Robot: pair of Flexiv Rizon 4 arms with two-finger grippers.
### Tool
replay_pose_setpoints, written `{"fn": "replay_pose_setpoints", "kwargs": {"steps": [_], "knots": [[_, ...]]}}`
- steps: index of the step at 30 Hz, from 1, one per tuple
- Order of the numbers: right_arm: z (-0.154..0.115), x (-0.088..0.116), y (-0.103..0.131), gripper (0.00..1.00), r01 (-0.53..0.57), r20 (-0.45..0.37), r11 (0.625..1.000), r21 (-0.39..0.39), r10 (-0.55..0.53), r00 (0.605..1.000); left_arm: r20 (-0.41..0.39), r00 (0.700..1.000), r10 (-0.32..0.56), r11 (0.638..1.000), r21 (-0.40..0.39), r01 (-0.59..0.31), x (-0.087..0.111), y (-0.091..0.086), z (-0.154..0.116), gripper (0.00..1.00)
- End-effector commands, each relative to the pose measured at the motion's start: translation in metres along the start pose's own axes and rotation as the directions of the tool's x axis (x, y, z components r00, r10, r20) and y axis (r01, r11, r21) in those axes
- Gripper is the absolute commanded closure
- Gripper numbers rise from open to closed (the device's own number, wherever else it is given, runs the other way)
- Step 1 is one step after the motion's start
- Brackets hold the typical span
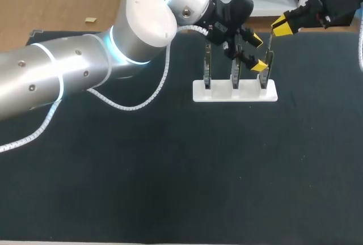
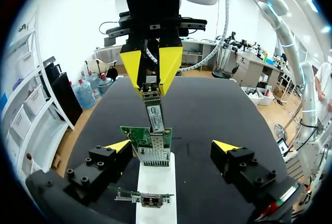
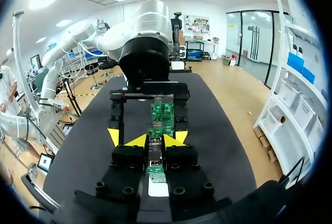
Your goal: Pick up the optical module with the left hand, and insert it into the network port with the right hand.
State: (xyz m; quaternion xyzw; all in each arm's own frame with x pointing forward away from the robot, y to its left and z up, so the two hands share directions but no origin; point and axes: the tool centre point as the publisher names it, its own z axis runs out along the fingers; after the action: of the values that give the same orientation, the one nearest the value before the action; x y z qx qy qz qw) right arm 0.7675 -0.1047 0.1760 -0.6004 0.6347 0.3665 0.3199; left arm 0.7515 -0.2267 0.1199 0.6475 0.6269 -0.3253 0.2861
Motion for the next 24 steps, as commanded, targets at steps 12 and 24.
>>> {"fn": "replay_pose_setpoints", "kwargs": {"steps": [12, 24], "knots": [[-0.0021, -0.0040, 0.0008, 1.00, 0.010, 0.014, 0.999, 0.039, -0.010, 1.000, -0.006, 1.000, -0.001, 1.000, 0.005, 0.001, -0.0012, 0.0023, 0.0002, 0.00], [0.0012, -0.0015, -0.0028, 1.00, 0.006, 0.005, 0.999, 0.037, -0.007, 1.000, -0.006, 1.000, -0.001, 1.000, 0.005, 0.001, -0.0012, 0.0023, 0.0002, 0.00]]}}
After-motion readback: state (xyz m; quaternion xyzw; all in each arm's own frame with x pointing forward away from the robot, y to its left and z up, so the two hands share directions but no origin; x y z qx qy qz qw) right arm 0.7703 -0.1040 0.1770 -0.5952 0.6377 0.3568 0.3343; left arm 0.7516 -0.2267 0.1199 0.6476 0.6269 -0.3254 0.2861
